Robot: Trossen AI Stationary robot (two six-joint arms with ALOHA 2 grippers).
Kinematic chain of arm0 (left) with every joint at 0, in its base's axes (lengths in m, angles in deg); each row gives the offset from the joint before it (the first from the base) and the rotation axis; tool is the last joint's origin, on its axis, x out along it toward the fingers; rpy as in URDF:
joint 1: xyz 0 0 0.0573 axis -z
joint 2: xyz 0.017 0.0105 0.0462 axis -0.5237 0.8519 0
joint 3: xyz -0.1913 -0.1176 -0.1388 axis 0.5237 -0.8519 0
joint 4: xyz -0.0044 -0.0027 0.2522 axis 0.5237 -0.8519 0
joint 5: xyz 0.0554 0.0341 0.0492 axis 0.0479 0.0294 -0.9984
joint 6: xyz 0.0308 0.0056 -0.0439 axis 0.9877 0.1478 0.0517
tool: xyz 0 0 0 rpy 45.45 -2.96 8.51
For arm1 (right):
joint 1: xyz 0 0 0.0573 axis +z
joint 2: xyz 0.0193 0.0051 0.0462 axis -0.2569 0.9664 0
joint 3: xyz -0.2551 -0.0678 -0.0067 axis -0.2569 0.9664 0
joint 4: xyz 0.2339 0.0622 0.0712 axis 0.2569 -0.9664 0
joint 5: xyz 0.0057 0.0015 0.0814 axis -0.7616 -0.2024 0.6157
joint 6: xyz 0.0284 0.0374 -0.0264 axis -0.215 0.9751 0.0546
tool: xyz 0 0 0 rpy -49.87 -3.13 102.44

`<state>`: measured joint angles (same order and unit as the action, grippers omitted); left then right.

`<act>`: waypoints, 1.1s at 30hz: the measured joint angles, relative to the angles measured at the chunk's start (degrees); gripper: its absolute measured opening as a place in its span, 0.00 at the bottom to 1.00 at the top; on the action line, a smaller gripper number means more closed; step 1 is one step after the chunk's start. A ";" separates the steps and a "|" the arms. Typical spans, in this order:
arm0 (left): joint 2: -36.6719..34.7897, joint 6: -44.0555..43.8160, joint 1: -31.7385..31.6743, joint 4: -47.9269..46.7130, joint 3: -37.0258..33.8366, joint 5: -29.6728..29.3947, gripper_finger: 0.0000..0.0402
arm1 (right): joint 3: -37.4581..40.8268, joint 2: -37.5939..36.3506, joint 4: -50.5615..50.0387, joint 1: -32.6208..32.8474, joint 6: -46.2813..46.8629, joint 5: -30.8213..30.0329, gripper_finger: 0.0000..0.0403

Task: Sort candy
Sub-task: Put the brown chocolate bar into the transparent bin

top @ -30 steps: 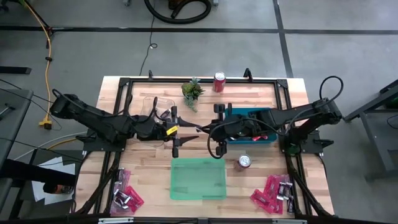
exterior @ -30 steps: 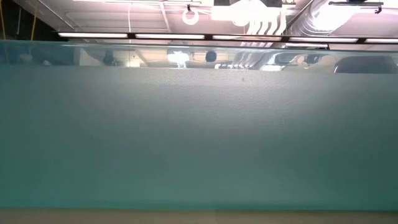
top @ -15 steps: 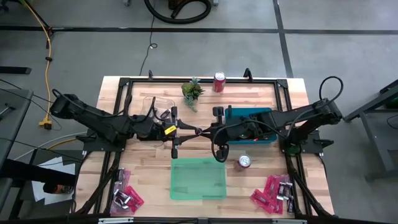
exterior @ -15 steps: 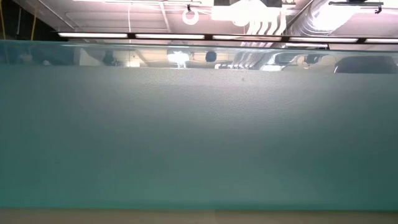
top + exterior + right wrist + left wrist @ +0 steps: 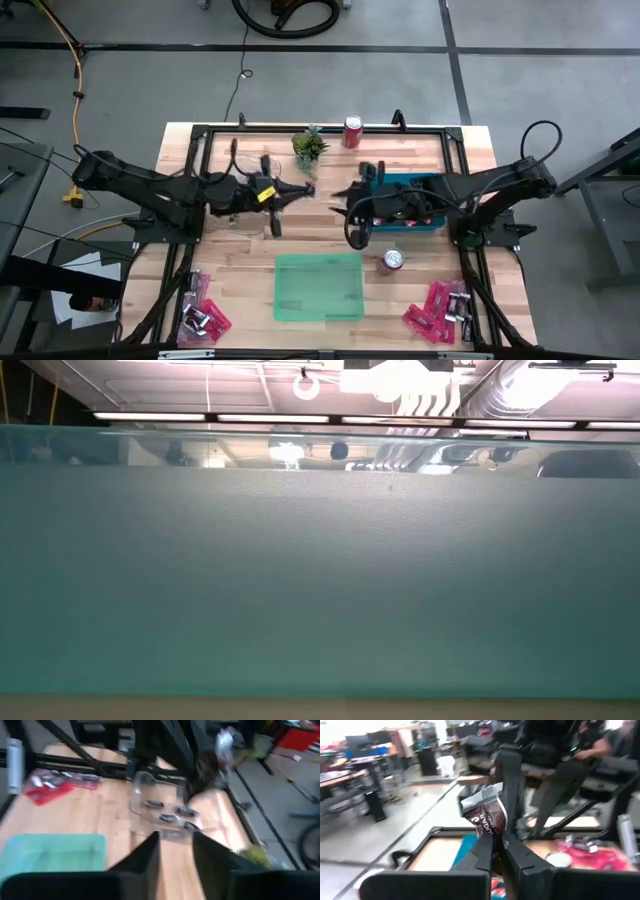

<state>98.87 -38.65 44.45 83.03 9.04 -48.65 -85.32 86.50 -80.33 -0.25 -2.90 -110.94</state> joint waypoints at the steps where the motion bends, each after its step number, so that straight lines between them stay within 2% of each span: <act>1: -1.34 -0.04 -0.23 -2.55 0.00 -1.15 0.01 | 0.00 -0.40 -0.62 0.00 0.35 -1.87 0.34; 4: -5.82 -3.83 -0.94 -16.26 0.08 -7.36 0.00 | -0.01 -2.36 -6.16 -0.01 2.78 -7.45 0.50; 6: -8.38 -11.11 -1.82 -31.10 0.04 -11.48 0.00 | -0.09 -3.47 -12.67 -0.21 8.03 -9.44 0.57; 10: -10.85 -32.71 -3.60 -53.15 -3.71 -13.47 0.00 | -0.09 -4.21 -27.73 -0.79 20.74 -9.08 0.62; 13: -11.73 -47.62 -4.89 -58.73 -9.88 -11.98 0.00 | 0.06 -4.16 -34.61 -0.10 25.44 -9.04 0.62; 16: -11.48 -57.43 -8.69 -58.01 -15.89 -7.17 0.00 | 1.13 -4.13 -35.31 0.82 27.04 -9.06 0.62; 19: -9.65 -60.47 -15.62 -56.29 -19.40 1.56 0.00 | 1.18 -4.09 -35.14 1.22 27.88 -9.11 0.62; 23: -5.73 -57.90 -24.34 -54.73 -20.11 8.53 0.00 | 1.18 -3.74 -34.39 1.21 27.86 -9.25 0.62; 26: -2.64 -56.03 -28.53 -52.36 -20.09 12.13 0.00 | 1.18 -3.83 -34.29 1.16 28.16 -9.44 0.62; 30: 1.67 -55.95 -30.52 -48.98 -20.02 15.93 0.00 | 1.18 -3.81 -34.16 1.16 29.35 -9.44 0.62; 33: 5.11 -56.19 -30.35 -48.93 -20.02 16.64 0.00 | 1.18 -3.81 -34.14 1.16 29.35 -9.44 0.62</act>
<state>103.98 -94.85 14.10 34.10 -10.98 -32.02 -84.14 82.68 -114.47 0.91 26.45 -120.37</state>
